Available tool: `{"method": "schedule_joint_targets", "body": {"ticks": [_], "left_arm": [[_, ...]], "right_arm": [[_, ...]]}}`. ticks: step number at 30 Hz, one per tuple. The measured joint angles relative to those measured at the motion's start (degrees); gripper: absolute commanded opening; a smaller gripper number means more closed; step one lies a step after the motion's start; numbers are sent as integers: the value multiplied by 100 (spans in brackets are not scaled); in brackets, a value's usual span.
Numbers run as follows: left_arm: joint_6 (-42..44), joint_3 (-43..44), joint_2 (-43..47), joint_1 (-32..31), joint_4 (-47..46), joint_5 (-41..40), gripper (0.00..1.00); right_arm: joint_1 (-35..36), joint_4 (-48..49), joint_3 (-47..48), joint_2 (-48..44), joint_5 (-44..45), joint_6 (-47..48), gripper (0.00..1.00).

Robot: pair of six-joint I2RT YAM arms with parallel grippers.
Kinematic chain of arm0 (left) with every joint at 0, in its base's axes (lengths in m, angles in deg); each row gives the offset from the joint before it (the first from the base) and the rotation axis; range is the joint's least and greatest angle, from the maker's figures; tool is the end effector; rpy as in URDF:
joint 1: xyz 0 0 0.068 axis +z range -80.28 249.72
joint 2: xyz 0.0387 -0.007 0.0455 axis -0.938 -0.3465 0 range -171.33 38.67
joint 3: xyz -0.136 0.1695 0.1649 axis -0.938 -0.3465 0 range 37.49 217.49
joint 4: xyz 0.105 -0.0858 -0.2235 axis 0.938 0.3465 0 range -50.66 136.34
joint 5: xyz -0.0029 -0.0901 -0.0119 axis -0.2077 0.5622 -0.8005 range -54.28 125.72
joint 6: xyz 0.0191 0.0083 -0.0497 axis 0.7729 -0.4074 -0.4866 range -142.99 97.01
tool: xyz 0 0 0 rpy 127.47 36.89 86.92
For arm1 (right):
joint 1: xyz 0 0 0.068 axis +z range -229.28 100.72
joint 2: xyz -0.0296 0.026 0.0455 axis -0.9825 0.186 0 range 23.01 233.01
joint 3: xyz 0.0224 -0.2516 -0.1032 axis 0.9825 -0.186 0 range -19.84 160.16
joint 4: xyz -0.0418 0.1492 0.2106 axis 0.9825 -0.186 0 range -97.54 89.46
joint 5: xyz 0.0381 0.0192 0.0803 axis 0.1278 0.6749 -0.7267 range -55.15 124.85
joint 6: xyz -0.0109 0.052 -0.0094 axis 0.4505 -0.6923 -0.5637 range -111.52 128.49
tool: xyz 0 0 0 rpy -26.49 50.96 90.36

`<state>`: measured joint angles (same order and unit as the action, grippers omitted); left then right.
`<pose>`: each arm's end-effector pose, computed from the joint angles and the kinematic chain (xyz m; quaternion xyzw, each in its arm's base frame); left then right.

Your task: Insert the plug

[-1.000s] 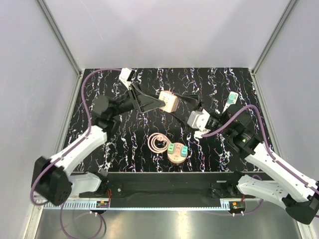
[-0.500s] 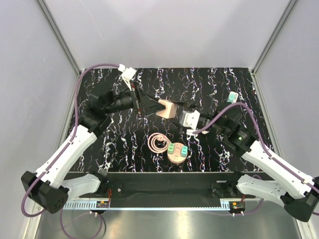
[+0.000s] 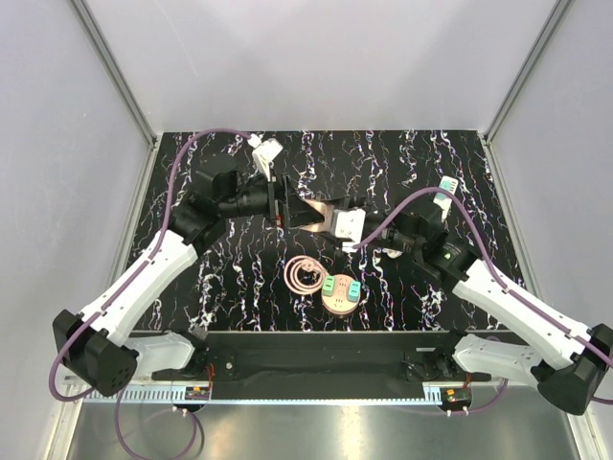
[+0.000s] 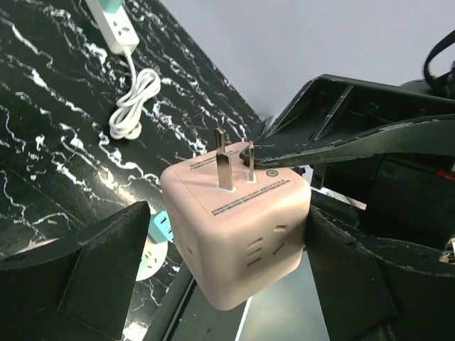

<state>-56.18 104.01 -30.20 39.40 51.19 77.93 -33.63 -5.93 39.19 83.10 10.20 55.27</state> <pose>0.2203 -0.1567 0.3850 0.2027 0.7415 -0.5432 0.3377 0.1572 0.1822 0.3859 -0.6244 0.4015 0.1527 0.6524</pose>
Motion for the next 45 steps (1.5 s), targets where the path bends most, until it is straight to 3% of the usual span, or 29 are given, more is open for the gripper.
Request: {"method": "schedule_joint_targets", "body": {"ticks": [2,5,6,7,9,10,13,16,17,19,24,27,34,39,45], "left_arm": [[63,0,-57,-4,101,-9,89],[197,24,-142,-4,326,-50,80],[262,46,-173,-7,417,-70,73],[326,76,-205,-17,522,-83,54],[376,153,-260,-39,741,-129,30],[363,186,-293,-42,831,-155,15],[426,214,-343,-42,920,-175,0],[398,214,-363,-17,907,-120,0],[337,203,-365,17,866,-50,0],[153,48,-348,144,535,98,0],[-1215,-1043,-256,879,-1185,343,0],[-2111,-1429,-256,1082,-1899,293,0],[-4476,-1825,-249,1040,-3965,-74,0],[-5335,-1836,-63,990,-4146,-544,0],[-5862,-1836,170,986,-4070,-870,0]], "right_arm": [[0,-66,35,83,0,9,0],[0,-214,59,192,2,20,0],[0,-258,61,223,2,22,0],[0,-323,72,258,2,26,0],[-2,-439,81,321,59,101,1],[-2,-468,85,345,79,127,20],[0,-509,87,380,111,59,40],[0,-520,87,380,151,-81,65],[0,-505,87,374,157,-144,82],[4,-420,85,323,173,-374,91],[7,540,-313,-260,588,-1161,95],[11,1078,-492,-527,1342,-1971,95],[11,483,1034,450,3206,-3934,95],[11,125,1204,732,3606,-4826,98],[11,503,837,717,3233,-5077,100]]}}
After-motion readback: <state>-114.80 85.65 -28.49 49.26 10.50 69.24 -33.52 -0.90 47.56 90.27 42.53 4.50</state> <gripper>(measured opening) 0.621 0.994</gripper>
